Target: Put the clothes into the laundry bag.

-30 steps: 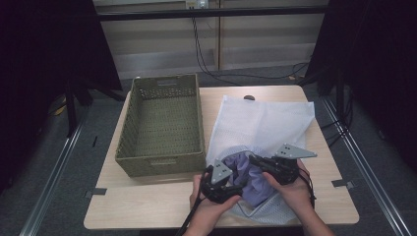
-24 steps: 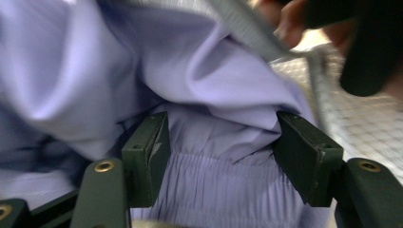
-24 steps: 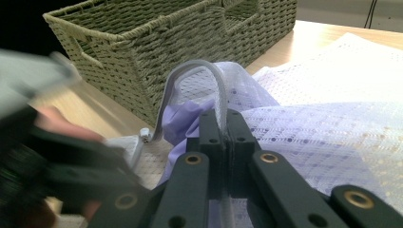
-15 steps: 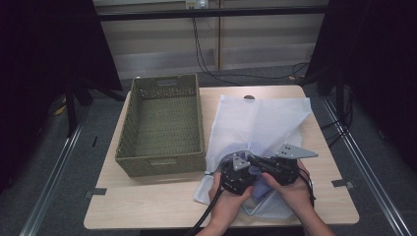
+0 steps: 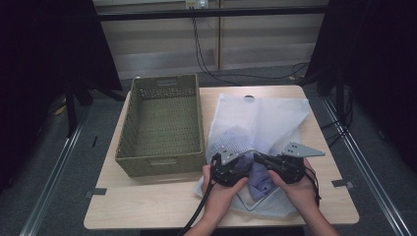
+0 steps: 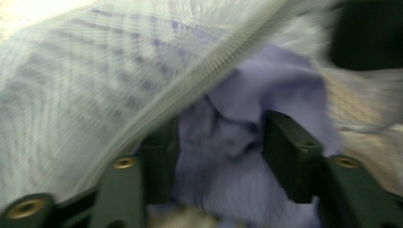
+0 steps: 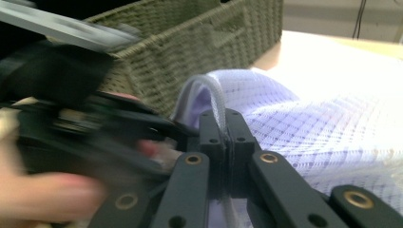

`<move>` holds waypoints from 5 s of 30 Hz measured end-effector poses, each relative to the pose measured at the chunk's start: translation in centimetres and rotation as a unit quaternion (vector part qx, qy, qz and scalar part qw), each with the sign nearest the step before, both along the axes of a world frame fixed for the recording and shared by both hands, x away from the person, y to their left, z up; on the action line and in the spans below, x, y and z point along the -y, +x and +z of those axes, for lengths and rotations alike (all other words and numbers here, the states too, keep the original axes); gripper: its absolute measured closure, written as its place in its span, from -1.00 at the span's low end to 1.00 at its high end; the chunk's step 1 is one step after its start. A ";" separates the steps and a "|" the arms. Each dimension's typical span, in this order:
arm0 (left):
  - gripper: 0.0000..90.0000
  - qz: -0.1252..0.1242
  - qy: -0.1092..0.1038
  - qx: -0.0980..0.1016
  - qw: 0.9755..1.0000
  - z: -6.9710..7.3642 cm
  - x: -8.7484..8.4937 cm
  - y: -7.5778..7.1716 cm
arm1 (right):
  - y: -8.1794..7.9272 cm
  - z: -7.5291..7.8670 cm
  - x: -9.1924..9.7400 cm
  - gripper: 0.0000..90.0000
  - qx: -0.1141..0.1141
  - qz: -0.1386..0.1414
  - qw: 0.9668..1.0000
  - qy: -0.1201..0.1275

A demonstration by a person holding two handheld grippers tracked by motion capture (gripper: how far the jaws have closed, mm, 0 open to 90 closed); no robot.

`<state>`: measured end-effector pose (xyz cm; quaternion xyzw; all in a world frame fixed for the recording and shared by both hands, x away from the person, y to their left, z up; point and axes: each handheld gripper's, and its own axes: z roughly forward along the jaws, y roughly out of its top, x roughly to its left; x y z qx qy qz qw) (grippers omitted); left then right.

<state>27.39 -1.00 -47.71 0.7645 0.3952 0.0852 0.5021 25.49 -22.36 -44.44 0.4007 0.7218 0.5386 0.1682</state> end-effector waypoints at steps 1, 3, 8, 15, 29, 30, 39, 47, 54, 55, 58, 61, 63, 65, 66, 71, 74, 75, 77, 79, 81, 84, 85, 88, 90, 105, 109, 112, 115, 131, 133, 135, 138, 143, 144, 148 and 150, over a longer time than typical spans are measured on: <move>-0.07 -0.013 0.005 0.000 1.000 0.1 -0.2 -0.4 | 0.1 -0.1 0.1 0.96 -0.003 -0.002 1.000 0.005; -0.16 -0.041 0.028 0.016 0.999 0.5 -0.6 -1.5 | 0.2 -0.1 0.3 0.96 -0.007 -0.005 1.000 0.008; -0.15 -0.054 0.049 0.046 0.996 1.2 -4.7 -4.0 | -0.6 0.4 0.3 0.93 -0.006 0.002 1.000 -0.022; 0.05 -0.020 0.085 0.014 0.996 -0.2 -10.7 -5.5 | -2.6 0.2 2.0 0.91 -0.014 0.014 0.999 -0.033; 0.91 -0.019 0.123 0.002 0.992 -2.9 -10.2 -4.9 | -0.9 -4.9 -1.5 0.96 -0.085 0.063 0.982 -0.157; 1.00 -0.023 0.119 -0.002 0.993 -2.9 -10.3 -4.8 | -0.3 -5.0 -1.6 0.97 -0.083 0.057 0.981 -0.163; 1.00 -0.047 0.113 -0.009 0.992 -2.9 -10.9 -4.6 | 8.0 -5.0 -1.9 0.97 -0.091 -0.086 0.969 -0.215; 1.00 -0.034 0.096 -0.011 0.995 -3.1 -11.1 -4.8 | 2.8 -0.8 -0.1 0.92 -0.046 0.001 0.986 -0.159; 1.00 -0.033 0.104 -0.013 0.994 -3.0 -10.7 -4.7 | 1.2 -4.8 1.8 0.96 -0.119 -0.020 0.972 -0.204; 1.00 -0.036 0.103 -0.015 0.994 -3.0 -10.7 -4.7 | 1.6 -5.1 1.9 0.96 -0.130 -0.035 0.973 -0.190; 1.00 -0.046 0.099 -0.021 0.994 -3.0 -10.8 -4.5 | 3.7 -5.6 2.0 0.97 -0.134 -0.070 0.973 -0.175; 1.00 -0.051 0.087 -0.030 0.994 -3.0 -11.0 -4.2 | 6.7 -5.6 1.7 0.98 -0.139 -0.100 0.970 -0.171; 1.00 -0.050 0.087 -0.030 0.995 -3.0 -10.9 -4.2 | 8.7 -5.6 1.9 0.98 -0.138 -0.126 0.967 -0.172; 1.00 -0.045 0.082 -0.031 0.995 -3.1 -11.0 -4.3 | 9.6 -5.8 1.6 0.98 -0.145 -0.117 0.969 -0.164; 1.00 -0.042 0.075 -0.031 0.996 -3.2 -11.0 -4.4 | 9.4 -5.6 1.3 0.98 -0.142 -0.109 0.969 -0.170; 1.00 -0.047 0.061 -0.039 0.996 -3.3 -11.3 -4.3 | 5.1 -4.5 1.7 0.92 -0.115 -0.055 0.978 -0.163; 0.89 -0.063 0.040 -0.045 0.996 -3.2 -11.8 -4.1 | 2.0 -4.4 3.9 0.48 -0.115 -0.024 0.982 -0.150; 0.74 -0.056 0.026 -0.039 0.997 -2.9 -12.1 -4.0 | 1.3 -4.2 4.6 0.34 -0.106 -0.026 0.984 -0.144; 0.45 -0.034 -0.001 -0.027 0.999 -2.3 -13.0 -3.6 | -0.3 -3.9 7.1 0.13 -0.096 -0.044 0.990 -0.098; 0.32 -0.008 -0.018 -0.025 1.000 -1.9 -13.4 -3.2 | -1.0 -3.5 9.5 0.02 -0.099 -0.086 0.989 -0.062; 0.25 0.019 -0.026 -0.033 0.999 -1.9 -13.4 -2.4 | -1.0 -3.6 11.4 -0.05 -0.093 -0.127 0.985 -0.063; 0.16 0.040 -0.018 -0.050 0.998 -2.3 -12.5 -1.5 | -0.8 -4.3 13.4 -0.09 -0.116 -0.198 0.971 -0.066; 0.14 0.042 -0.015 -0.057 0.997 -2.5 -12.2 -1.3 | -0.6 -4.5 13.7 -0.09 -0.129 -0.209 0.967 -0.062; 0.03 0.044 0.000 -0.075 0.996 -3.2 -11.1 -0.9 | -0.4 -5.1 13.6 -0.13 -0.152 -0.205 0.965 -0.062; 0.03 0.040 0.001 -0.084 0.996 -3.3 -10.5 -0.9 | -0.4 -5.3 13.3 -0.13 -0.162 -0.200 0.964 -0.069; 0.98 0.004 -0.093 0.029 0.995 1.0 -12.3 -0.8 | -1.6 -0.9 13.8 1.00 -0.056 -0.213 0.975 -0.030; 0.98 0.008 -0.103 0.035 0.994 1.4 -14.0 -0.6 | -2.6 0.7 14.8 1.00 -0.014 -0.231 0.972 -0.045; 0.97 -0.013 -0.068 -0.013 0.998 -0.3 -13.2 -0.6 | -2.3 -1.1 14.7 1.00 -0.052 -0.235 0.967 -0.082; 0.85 -0.008 -0.043 -0.020 0.999 -1.1 -13.2 -0.5 | -2.2 -2.1 15.2 1.00 -0.078 -0.231 0.967 -0.078; 0.61 -0.003 0.046 -0.029 0.999 -2.9 -10.7 -0.7 | -1.7 -5.4 13.2 0.85 -0.105 -0.169 0.977 -0.072; 0.81 0.000 0.050 -0.034 0.998 -3.0 -10.7 -0.6 | -1.5 -5.9 13.0 0.95 -0.114 -0.166 0.976 -0.086; 0.94 0.008 0.056 -0.037 0.998 -3.0 -11.0 -0.5 | -1.3 -6.2 13.2 1.00 -0.125 -0.171 0.973 -0.090; 1.00 0.017 0.067 -0.050 0.996 -3.1 -11.7 -0.2 | -1.3 -6.5 13.7 1.00 -0.136 -0.184 0.970 -0.086; 0.92 0.020 0.042 -0.042 0.998 -3.0 -12.8 -0.5 | -1.7 -6.3 14.0 0.97 -0.135 -0.194 0.967 -0.101; 0.79 0.016 0.032 -0.035 0.999 -2.9 -13.1 -0.7 | -1.8 -6.3 14.0 0.89 -0.129 -0.191 0.968 -0.103; 0.48 -0.004 0.015 -0.027 1.000 -2.2 -14.4 -1.1 | -2.2 -5.4 13.7 0.45 -0.091 -0.195 0.971 -0.105; 0.27 -0.011 0.003 -0.017 1.000 -1.7 -15.4 -1.2 | -2.2 -4.9 13.5 0.25 -0.079 -0.198 0.971 -0.111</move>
